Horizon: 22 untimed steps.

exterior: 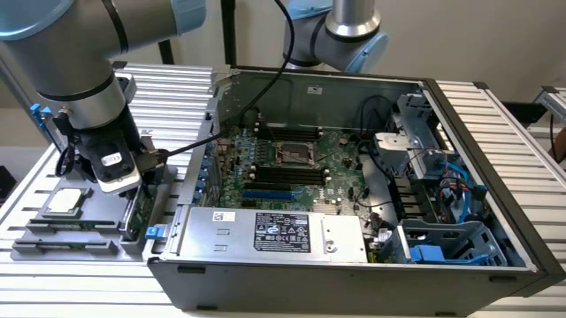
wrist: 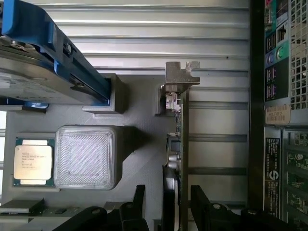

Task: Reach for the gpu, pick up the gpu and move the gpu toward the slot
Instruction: 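Pick up the gpu and move the gpu toward the slot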

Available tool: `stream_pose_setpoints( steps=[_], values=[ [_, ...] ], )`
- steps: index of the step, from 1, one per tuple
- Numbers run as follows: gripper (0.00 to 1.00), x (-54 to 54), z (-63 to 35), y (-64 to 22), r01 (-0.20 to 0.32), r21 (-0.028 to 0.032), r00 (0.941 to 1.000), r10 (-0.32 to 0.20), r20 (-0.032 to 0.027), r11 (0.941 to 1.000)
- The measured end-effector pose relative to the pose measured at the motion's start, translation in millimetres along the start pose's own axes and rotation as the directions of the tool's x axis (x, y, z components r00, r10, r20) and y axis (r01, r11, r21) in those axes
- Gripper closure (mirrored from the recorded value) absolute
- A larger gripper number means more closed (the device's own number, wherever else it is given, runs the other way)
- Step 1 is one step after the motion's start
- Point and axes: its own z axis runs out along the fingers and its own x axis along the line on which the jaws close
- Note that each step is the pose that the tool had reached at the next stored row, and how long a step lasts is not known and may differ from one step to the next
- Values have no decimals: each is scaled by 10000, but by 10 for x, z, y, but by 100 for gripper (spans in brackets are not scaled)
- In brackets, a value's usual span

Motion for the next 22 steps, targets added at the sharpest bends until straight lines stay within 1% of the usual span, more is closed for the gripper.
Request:
stream_pose_setpoints(
  steps=[5, 7, 12, 13, 19, 22],
  values=[
    [50, 0, -8, 0, 1, -70, 10000, -1, 3, 10000],
    [50, 0, -9, -3, 1, -79, 10000, -1, 1, 10000],
    [52, 0, -10, -29, -60, -83, 10000, 60, -1, 9999],
    [59, 0, -11, -31, -74, -83, 10000, 74, -3, 9999],
    [59, -19, -21, -35, -115, -82, 9999, 114, -24, 9999],
    [59, -21, -21, -35, -116, -85, 9999, 116, -22, 9999]
  ],
)
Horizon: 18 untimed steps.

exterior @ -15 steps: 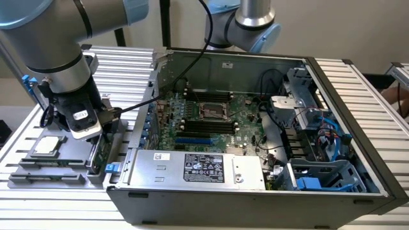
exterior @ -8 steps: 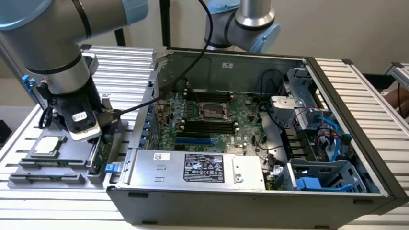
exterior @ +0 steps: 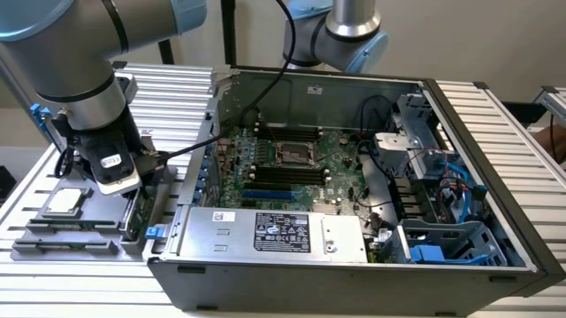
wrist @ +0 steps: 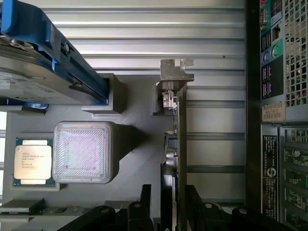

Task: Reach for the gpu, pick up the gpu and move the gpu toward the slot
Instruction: 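Pick up the gpu and move the gpu toward the slot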

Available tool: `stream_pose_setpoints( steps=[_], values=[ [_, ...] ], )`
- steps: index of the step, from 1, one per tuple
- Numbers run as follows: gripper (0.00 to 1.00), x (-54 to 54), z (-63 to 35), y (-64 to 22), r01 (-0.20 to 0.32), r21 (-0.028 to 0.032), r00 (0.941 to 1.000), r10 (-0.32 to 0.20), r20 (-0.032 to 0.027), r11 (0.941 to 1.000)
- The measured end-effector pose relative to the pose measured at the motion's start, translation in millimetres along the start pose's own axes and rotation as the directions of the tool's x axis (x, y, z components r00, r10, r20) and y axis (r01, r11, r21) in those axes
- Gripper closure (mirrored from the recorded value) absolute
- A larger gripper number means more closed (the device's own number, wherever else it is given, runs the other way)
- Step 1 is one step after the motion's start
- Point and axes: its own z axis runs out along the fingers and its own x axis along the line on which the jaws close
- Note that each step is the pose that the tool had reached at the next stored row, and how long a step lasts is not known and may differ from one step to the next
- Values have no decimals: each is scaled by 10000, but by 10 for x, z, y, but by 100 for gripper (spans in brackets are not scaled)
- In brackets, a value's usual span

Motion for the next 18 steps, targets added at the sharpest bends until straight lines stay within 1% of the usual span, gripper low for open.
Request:
stream_pose_setpoints(
  steps=[4, 5, 11, 13, 18],
  values=[
    [61, -4, -1, 0, 0, 0, 10000, 0, -1, 10000],
    [68, -6, -1, 0, 1, 0, 10000, -1, -1, 10000],
    [68, -9, -1, 0, 0, 1, 10000, 0, -1, 10000],
    [74, -9, -1, 0, 0, 1, 10000, 0, -2, 10000],
    [74, -9, -1, 0, 1, 1, 10000, -1, -2, 10000]
  ],
)
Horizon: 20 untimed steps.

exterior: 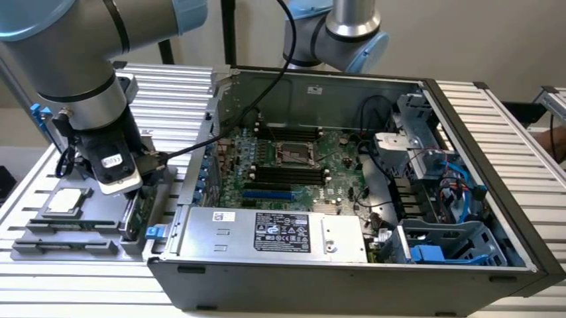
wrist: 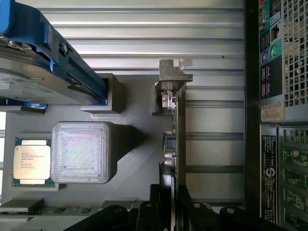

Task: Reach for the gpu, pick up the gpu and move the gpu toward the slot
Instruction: 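Pick up the gpu and move the gpu toward the slot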

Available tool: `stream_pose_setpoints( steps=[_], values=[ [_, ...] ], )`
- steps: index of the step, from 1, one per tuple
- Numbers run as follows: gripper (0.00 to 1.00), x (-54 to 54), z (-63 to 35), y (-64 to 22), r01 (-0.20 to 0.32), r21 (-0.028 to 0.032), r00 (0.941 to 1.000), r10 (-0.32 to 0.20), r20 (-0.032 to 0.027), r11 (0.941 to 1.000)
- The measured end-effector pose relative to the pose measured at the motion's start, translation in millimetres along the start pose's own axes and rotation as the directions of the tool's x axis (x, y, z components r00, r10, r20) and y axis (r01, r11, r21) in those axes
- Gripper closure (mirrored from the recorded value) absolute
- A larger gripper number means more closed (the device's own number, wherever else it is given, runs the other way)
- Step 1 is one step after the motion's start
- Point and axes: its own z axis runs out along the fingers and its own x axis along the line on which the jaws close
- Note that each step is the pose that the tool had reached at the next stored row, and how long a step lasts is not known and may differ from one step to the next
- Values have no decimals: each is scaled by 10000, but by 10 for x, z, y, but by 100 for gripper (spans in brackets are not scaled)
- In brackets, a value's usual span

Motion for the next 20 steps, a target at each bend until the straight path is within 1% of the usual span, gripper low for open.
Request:
stream_pose_setpoints(
  steps=[5, 8, 10, 16, 20],
  values=[
    [74, 1, -3, 0, 0, -13, 10000, 0, 3, 10000],
    [74, 1, -25, 0, 4, -36, 10000, -4, -18, 10000],
    [74, 1, -50, 0, 8, -56, 10000, -9, -43, 10000],
    [74, 3, -174, 5, 33, -114, 10000, -34, -93, 9999],
    [74, 3, -304, 5, 40, -140, 9999, -41, -110, 9999]
  ],
)
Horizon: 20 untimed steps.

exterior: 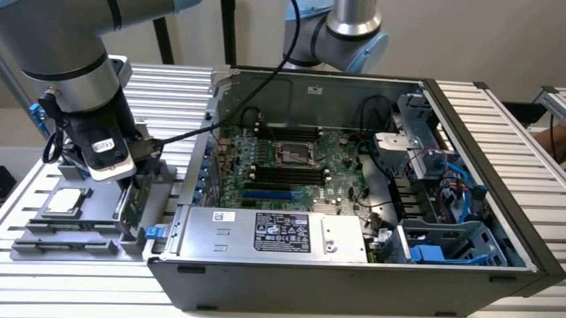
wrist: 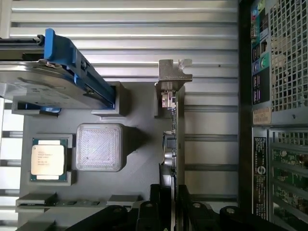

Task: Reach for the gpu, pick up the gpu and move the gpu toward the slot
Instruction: 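Pick up the gpu and move the gpu toward the slot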

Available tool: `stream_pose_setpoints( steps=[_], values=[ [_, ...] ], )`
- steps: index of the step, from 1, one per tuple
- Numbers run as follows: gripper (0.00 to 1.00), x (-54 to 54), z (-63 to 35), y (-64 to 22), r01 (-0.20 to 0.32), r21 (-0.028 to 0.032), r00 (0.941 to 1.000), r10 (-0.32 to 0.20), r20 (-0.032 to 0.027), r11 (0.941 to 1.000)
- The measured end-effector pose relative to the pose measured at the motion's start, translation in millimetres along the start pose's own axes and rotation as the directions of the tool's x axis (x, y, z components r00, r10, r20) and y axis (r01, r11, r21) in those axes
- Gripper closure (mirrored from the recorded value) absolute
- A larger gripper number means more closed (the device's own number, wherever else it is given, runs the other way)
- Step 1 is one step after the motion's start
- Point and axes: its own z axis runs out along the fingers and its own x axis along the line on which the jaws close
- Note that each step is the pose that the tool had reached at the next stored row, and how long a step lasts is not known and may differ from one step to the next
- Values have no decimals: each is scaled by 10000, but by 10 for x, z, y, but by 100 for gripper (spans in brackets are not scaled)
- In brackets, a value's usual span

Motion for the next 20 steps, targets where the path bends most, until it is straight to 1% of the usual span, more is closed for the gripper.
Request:
stream_pose_setpoints(
  steps=[4, 10, 20],
  values=[
    [74, 2, -181, -1, 0, -16, 10000, 0, -2, 10000],
    [74, -3, -456, -22, 0, -21, 10000, 0, -6, 10000],
    [74, -69, -917, -72, 29, -41, 10000, -29, -10, 10000]
  ],
)
